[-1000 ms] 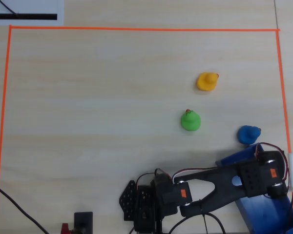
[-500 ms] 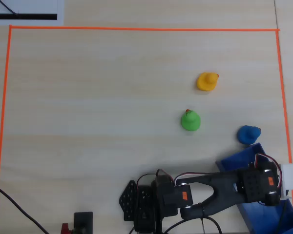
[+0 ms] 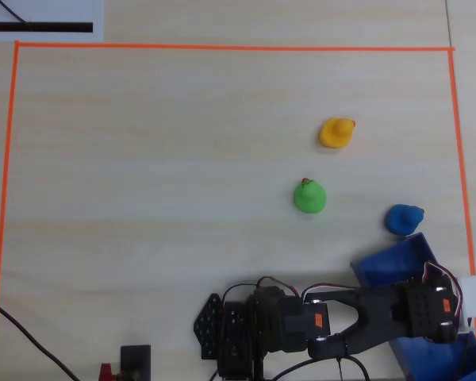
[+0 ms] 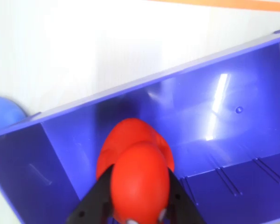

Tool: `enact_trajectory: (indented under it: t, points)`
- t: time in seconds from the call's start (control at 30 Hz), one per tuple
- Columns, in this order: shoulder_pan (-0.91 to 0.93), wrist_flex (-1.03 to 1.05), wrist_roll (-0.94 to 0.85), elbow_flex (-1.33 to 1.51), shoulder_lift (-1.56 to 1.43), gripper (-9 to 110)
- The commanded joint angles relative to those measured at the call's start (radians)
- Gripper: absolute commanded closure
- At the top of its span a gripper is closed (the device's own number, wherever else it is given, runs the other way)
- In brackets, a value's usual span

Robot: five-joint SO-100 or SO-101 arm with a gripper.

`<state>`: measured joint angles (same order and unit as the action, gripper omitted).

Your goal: Grasp red duck and put it into box.

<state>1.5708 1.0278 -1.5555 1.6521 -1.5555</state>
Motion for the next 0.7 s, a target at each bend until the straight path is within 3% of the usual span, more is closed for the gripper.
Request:
enact_trajectory:
  t: [0.0,0.27,0.43,0.53,0.67]
  points:
    - [0.017,0.054,-0.028,0.0,-0.066,86]
    - [0.002,0.127,-0.021,0.038,-0.163,84]
    - [-0.058,0.118,0.078,0.025,-0.259,101]
    - [-0.21,0.097,0.161,0.026,-0.354,101]
    - [-0.563,0.106,0.19,0.084,-0.485,101]
